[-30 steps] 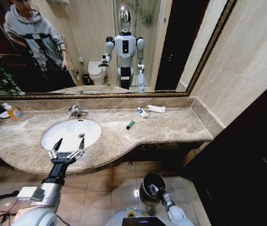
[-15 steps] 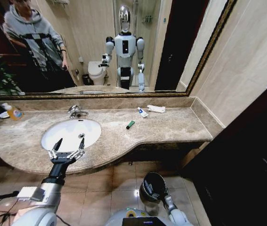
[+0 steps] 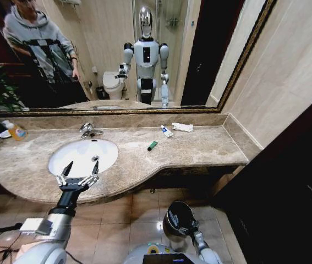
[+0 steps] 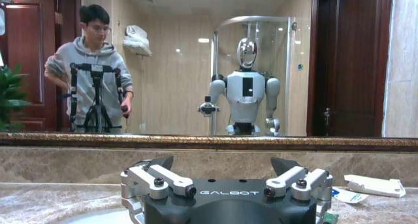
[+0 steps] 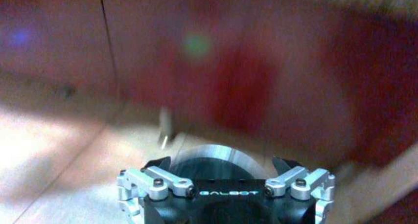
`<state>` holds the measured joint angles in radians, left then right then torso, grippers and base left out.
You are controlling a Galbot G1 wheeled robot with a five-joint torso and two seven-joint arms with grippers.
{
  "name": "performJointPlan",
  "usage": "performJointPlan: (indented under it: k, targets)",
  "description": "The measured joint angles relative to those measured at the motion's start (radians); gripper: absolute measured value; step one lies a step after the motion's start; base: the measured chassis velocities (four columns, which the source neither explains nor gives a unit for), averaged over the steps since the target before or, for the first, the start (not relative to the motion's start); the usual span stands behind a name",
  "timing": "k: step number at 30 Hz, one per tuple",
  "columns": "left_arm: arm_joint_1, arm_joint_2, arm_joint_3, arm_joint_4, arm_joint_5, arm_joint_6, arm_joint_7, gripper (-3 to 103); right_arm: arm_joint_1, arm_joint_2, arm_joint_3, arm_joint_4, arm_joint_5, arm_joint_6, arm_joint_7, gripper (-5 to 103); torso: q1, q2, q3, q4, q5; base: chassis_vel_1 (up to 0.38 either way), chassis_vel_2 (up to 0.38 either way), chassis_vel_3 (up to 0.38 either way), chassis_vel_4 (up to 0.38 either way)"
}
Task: Pick up the trash from the sink and place it in the trash bin.
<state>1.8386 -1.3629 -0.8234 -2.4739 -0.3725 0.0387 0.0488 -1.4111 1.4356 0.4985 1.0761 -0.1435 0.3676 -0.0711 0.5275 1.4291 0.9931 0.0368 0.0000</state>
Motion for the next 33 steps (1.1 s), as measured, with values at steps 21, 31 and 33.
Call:
performJointPlan:
  k: [21, 31, 33]
  targets:
    - [0.0, 0.0, 0.0, 0.0, 0.0, 0.0, 0.0, 100, -0.259, 0.007, 0.033, 0.844, 0.011, -0.089, 0.141, 100, 0.0, 0.0, 0.0, -0.0001, -0.0001, 0.0, 0.0, 0.0, 0.0]
    - [0.0, 0.0, 0.0, 0.0, 0.0, 0.0, 0.0, 100, 0.01, -0.099, 0.008, 0.935, 0.128, -0.29, 0.071, 100, 0.0, 0.0, 0.0, 0.0001, 0.0001, 0.0, 0.0, 0.0, 0.0]
    - [0.0, 0.0, 0.0, 0.0, 0.0, 0.0, 0.0, 100, 0.085, -0.13, -0.001, 0.901, 0.148, -0.31, 0.05, 100, 0.0, 0.0, 0.0, 0.0001, 0.0002, 0.0, 0.0, 0.0, 0.0]
